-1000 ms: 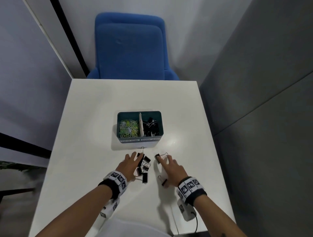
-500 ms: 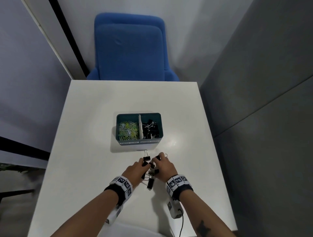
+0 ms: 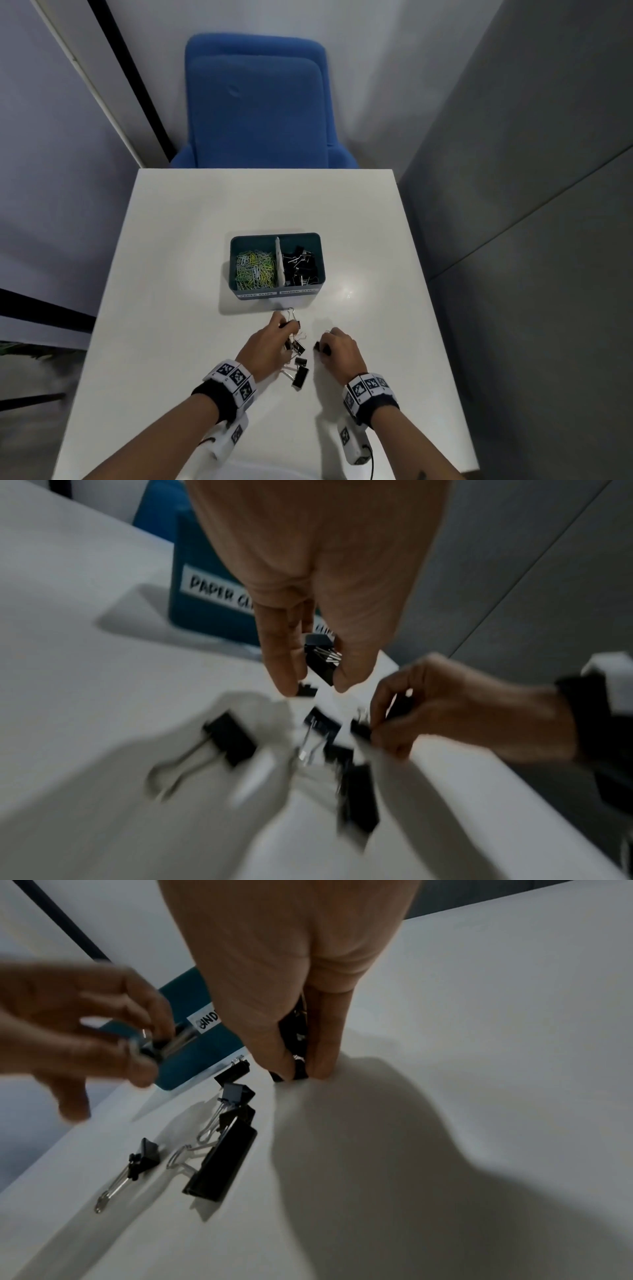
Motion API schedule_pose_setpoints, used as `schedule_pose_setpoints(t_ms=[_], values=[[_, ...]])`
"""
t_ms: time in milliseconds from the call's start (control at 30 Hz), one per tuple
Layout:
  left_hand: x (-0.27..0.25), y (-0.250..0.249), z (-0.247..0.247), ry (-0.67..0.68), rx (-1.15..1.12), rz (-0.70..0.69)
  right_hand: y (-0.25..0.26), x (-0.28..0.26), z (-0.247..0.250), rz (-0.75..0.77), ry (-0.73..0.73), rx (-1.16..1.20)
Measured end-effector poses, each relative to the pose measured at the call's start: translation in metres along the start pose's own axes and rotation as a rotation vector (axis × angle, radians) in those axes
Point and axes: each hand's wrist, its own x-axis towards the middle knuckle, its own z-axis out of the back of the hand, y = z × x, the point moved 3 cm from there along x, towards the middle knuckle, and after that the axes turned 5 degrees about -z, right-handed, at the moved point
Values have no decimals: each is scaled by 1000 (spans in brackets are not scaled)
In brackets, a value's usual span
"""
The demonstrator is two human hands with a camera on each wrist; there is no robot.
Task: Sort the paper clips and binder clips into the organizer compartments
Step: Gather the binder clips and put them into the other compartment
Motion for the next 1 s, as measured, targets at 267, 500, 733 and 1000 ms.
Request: schedule_pose_setpoints(t_ms=[267,500,733,1000], values=[[64,-32,92,-305,-3,-16,14,-5,33,3,-80,102],[58,-28,100,-377,28,6,70,21,113,114,-284,247],[-1,31,36,-161,92,193,104,47,140,158,-330,216],[-51,72,-27,156,129,186,35,10,56,69,-25,-180]])
